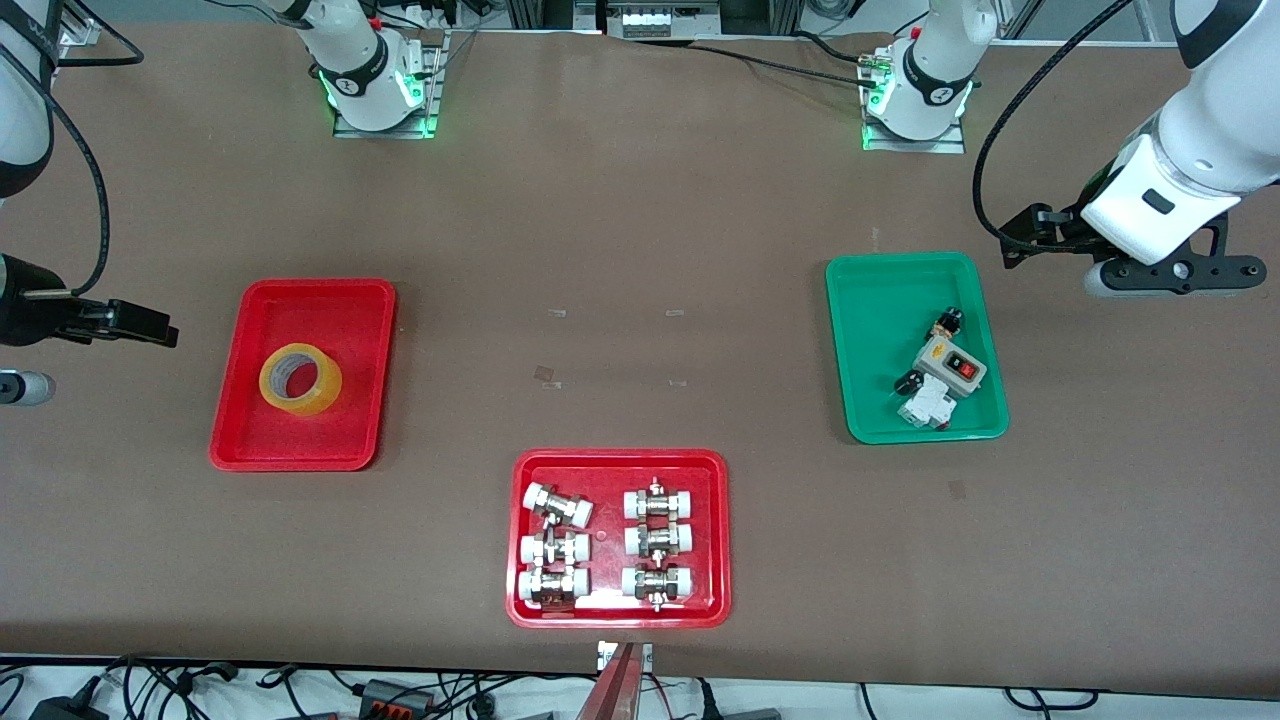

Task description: Left arm passes tape to right arm into tray

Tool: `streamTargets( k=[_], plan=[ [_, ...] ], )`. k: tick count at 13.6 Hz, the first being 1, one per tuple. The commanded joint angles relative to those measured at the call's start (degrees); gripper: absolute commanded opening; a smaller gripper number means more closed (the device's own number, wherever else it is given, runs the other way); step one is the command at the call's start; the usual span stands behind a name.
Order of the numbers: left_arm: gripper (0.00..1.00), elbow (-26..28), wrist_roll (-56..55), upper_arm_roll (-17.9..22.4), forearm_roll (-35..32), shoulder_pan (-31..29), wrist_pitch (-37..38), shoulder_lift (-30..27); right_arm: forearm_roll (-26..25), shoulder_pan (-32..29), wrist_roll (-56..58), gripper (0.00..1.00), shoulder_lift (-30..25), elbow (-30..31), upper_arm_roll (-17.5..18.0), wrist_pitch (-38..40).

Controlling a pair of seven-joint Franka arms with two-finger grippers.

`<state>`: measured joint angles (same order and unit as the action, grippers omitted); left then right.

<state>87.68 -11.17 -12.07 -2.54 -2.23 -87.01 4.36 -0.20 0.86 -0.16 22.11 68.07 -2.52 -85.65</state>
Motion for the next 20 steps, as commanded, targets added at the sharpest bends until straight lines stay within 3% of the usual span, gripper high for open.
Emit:
streamTargets(
  k=[1, 4, 8, 14, 20],
  plan=[
    [1.00, -1.55, 0.97, -0.06, 0.87, -0.15, 0.79, 0.83, -1.30, 0.19, -0.98, 1.00, -3.10, 4.05, 0.41, -7.03],
    [1.00, -1.55, 0.97, -0.06, 0.87, -0.06, 0.88, 0.83, -1.03, -0.25, -0.89, 1.00, -7.94, 11.28, 0.41, -12.08],
    [1.00, -1.46, 1.06, -0.06, 0.87, -0.14, 0.97, 0.74, -1.21, -1.12, 1.99, 1.00, -11.03, 13.21, 0.41, -9.45],
    [1.00, -1.20, 1.06, -0.06, 0.95, -0.15, 1.06, 0.65, -1.21, -1.48, 2.01, 1.00, -21.48, 31.58, 0.50, -18.59],
    [1.00, -1.20, 1.15, -0.06, 0.95, -0.15, 1.05, 0.65, -0.60, -1.83, 2.18, 1.00, -21.76, 30.72, 0.41, -15.16]
  ],
)
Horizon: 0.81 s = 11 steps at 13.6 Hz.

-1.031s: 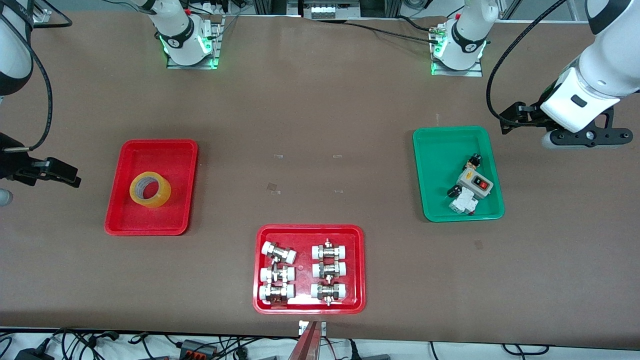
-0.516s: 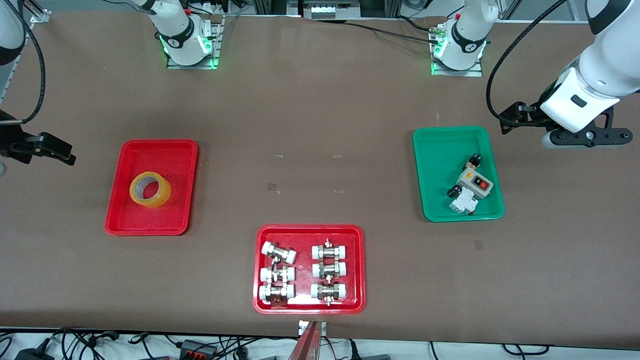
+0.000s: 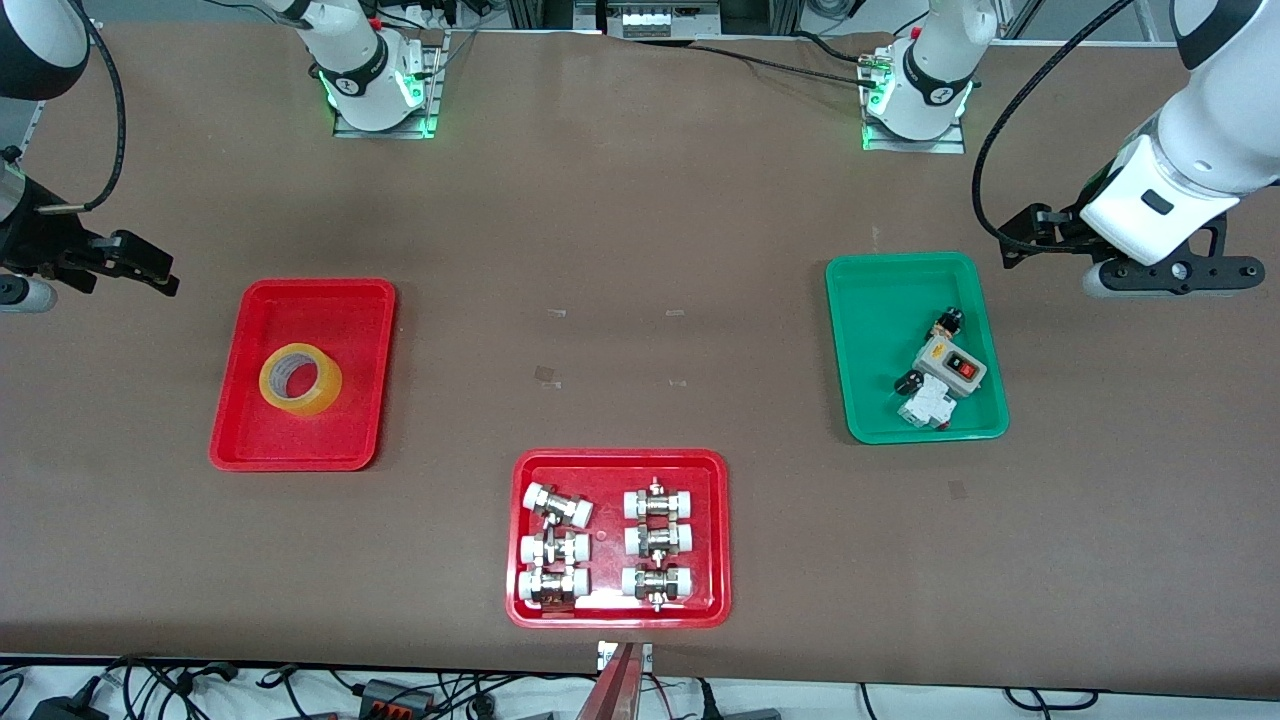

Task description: Left arm passes tape to right arm into tray

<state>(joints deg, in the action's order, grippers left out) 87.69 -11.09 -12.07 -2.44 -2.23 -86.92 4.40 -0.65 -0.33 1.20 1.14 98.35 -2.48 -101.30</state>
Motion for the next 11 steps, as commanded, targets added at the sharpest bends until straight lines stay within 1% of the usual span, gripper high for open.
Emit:
streamTargets(
  k=[1, 8, 11],
  plan=[
    [1.00, -1.21, 0.98, -0.06, 0.85, -0.15, 0.97, 0.61, -0.14, -0.55, 0.82, 1.00, -0.79, 0.44, 0.37, 0.57],
    [1.00, -1.21, 0.89, -0.06, 1.73, -0.23, 0.97, 0.61, -0.14, -0.46, 0.91, 1.00, -0.61, -0.26, 0.54, 1.36],
    [1.00, -1.21, 0.89, -0.06, 2.08, -0.32, 0.96, 0.70, -0.14, -2.39, 1.08, 1.00, -0.70, -0.26, 1.42, 1.36]
  ],
)
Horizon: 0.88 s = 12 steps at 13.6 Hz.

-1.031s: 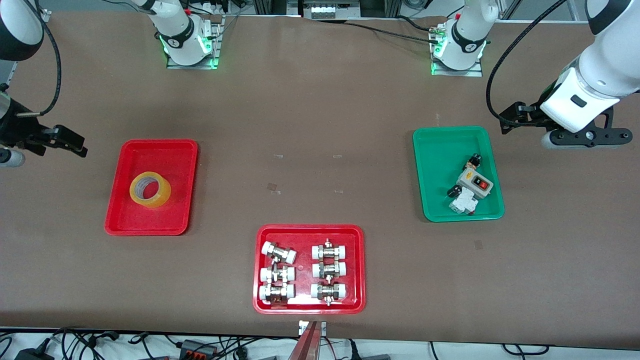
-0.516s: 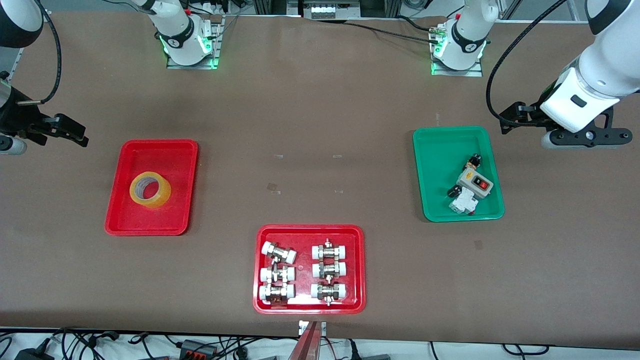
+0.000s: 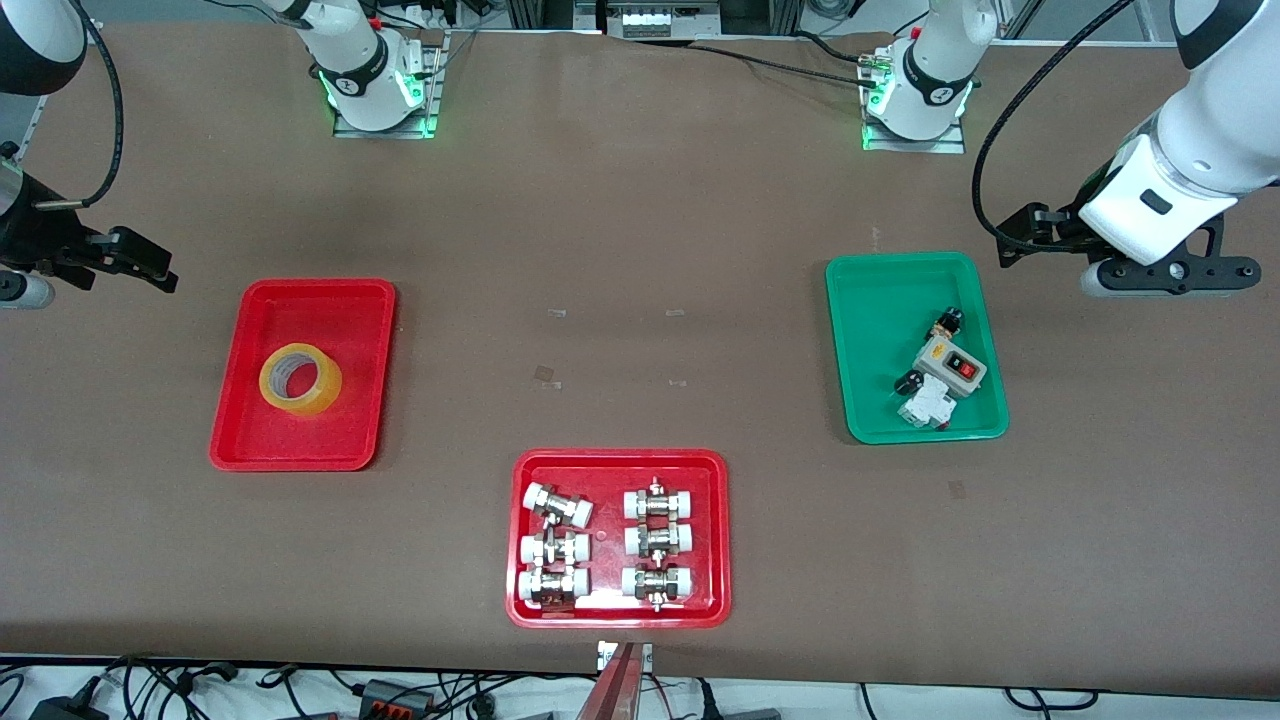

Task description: Left arm passes tape to right arm into tray

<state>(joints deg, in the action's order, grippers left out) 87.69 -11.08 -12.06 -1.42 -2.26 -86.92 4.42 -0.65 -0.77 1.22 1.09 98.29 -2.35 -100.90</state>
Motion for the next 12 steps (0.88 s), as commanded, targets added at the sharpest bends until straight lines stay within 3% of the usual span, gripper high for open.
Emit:
streamTargets(
  k=[1, 12],
  plan=[
    [1.00, -1.21, 0.88, -0.06, 1.06, -0.21, 0.88, 0.68, -0.06, -2.31, 1.06, 1.00, -0.66, -0.12, 2.26, 0.96],
    [1.00, -1.21, 0.88, -0.06, 1.06, -0.21, 0.96, 0.68, -0.06, -2.40, 1.24, 1.00, -1.18, -0.12, 2.53, 3.77]
  ],
)
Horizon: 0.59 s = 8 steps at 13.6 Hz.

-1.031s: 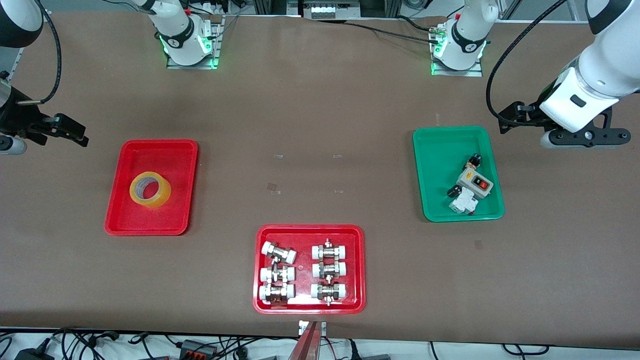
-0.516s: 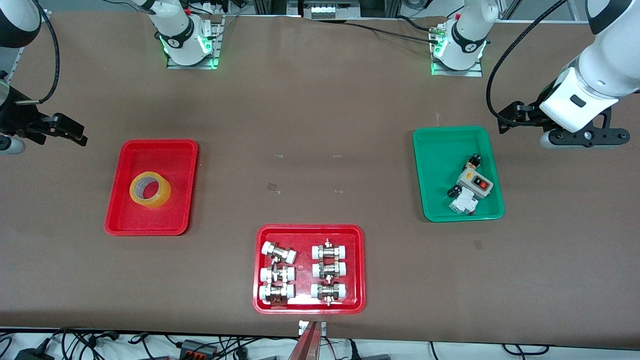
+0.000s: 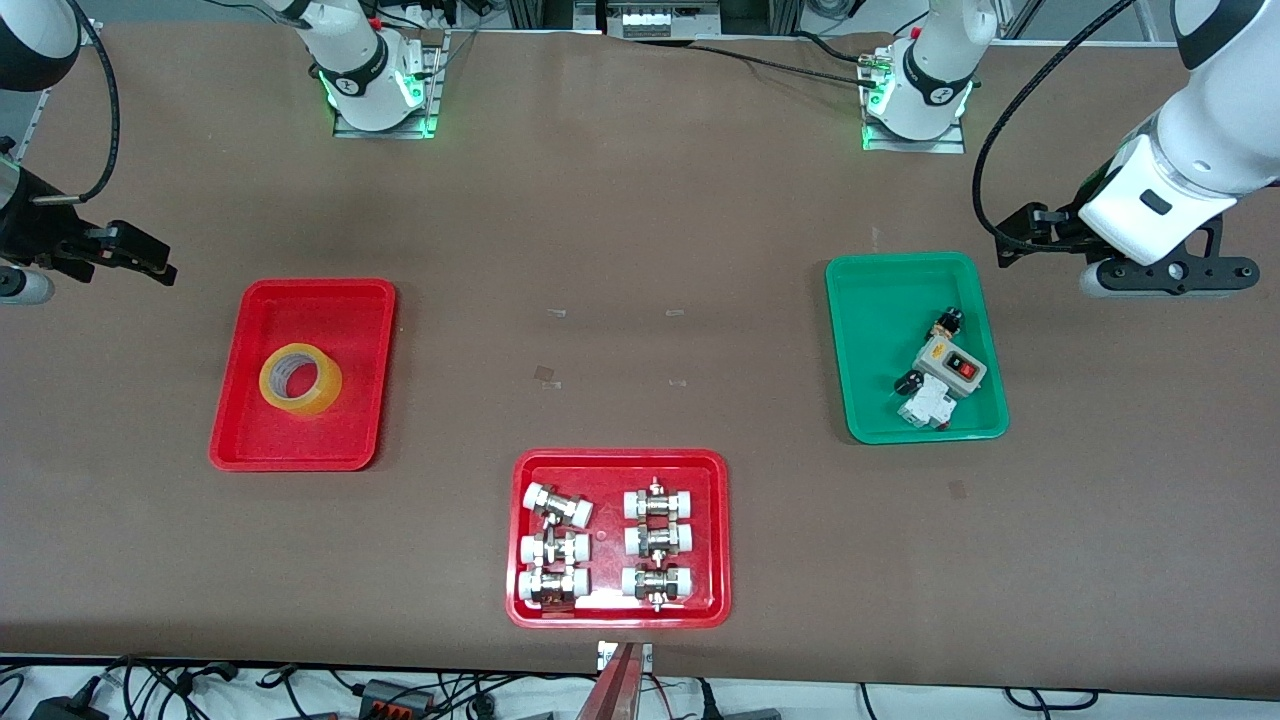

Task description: Left arm passes tape to right arm into tray

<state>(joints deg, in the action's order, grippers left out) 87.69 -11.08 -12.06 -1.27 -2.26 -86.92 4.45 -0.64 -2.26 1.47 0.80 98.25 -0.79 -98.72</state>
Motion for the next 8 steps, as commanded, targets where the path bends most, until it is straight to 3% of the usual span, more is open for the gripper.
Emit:
streamTargets(
  k=[1, 8],
  plan=[
    [1.00, -1.21, 0.88, -0.07, 0.91, -0.20, 0.88, 0.65, 0.02, -0.90, 0.90, 1.00, -0.97, -0.08, 0.97, 1.60],
    [1.00, -1.21, 0.88, -0.07, 0.91, -0.20, 0.88, 0.56, -0.15, -0.90, 1.08, 1.00, -1.76, 0.01, 0.97, 3.09]
  ],
)
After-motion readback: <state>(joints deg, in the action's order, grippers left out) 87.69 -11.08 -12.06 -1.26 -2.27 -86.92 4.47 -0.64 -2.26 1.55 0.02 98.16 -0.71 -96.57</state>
